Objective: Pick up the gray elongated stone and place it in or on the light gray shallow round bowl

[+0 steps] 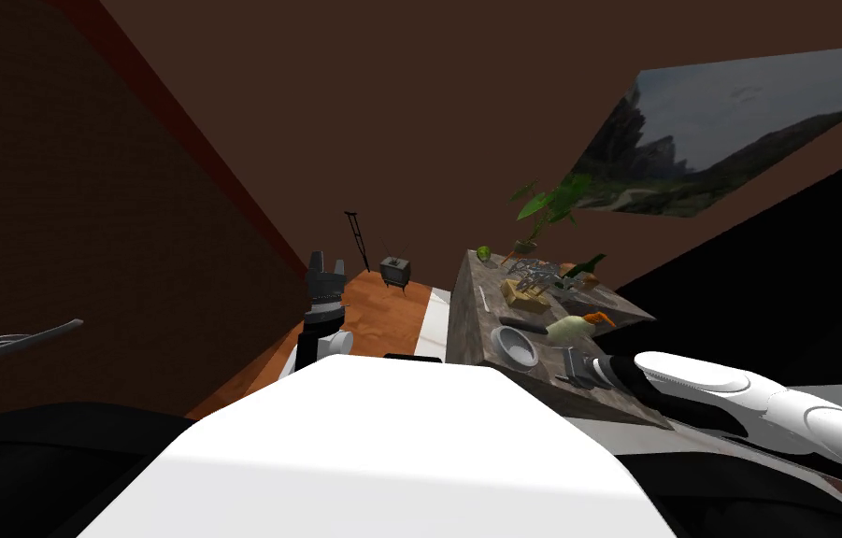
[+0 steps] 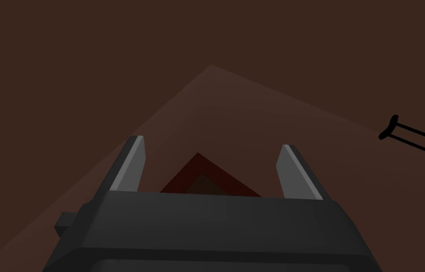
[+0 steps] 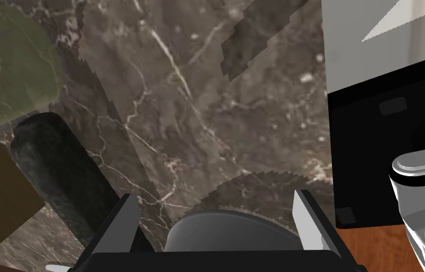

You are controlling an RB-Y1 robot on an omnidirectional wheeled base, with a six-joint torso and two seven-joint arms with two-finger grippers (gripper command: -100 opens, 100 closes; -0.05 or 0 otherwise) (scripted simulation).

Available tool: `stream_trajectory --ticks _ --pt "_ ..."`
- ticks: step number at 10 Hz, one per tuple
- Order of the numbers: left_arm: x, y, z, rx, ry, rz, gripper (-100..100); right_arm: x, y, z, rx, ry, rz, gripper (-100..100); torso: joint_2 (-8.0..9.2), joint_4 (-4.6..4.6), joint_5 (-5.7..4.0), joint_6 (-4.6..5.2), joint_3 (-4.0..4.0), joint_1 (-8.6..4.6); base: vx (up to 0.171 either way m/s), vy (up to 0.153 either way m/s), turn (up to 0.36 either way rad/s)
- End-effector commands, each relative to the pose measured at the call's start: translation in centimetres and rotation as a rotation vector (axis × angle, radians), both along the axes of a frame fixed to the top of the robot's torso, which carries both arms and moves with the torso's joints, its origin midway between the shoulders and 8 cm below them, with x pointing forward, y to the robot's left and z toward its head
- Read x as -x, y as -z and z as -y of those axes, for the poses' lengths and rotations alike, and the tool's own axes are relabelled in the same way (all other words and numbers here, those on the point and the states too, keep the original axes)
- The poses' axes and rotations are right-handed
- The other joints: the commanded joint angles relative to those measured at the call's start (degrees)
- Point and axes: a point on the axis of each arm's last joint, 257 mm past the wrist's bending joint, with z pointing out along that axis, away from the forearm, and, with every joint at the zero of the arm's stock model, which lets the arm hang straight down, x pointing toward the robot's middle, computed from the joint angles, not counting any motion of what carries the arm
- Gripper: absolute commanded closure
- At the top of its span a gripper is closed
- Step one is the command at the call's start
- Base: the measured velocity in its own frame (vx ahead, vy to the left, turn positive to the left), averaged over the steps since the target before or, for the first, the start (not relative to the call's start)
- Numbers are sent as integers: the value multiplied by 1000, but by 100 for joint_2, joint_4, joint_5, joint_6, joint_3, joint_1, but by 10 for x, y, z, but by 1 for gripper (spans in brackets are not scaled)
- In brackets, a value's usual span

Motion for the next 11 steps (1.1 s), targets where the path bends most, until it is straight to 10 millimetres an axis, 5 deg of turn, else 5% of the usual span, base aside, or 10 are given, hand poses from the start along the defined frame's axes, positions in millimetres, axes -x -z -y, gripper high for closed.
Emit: stream_trajectory --ticks 1,5,7,8,11 --pt "0 0 0 0 0 0 0 1 -12 17 60 -48 -24 -100 0 0 0 0 0 0 176 6 60" --pt "0 0 0 0 0 0 0 15 -21 36 131 -129 -91 -100 -5 0 -2 -2 -2 -4 189 8 77" --pt "0 0 0 0 0 0 0 36 -12 34 127 -160 -142 -100 -16 -4 -5 -1 -9 -12 222 -43 71" --pt "0 0 0 0 0 0 0 63 6 20 84 -175 -193 -100 -8 -2 -9 0 -5 -30 184 -37 125" --pt "0 0 0 0 0 0 0 62 5 19 84 -172 -188 -100 46 10 -1 4 26 6 67 23 11"
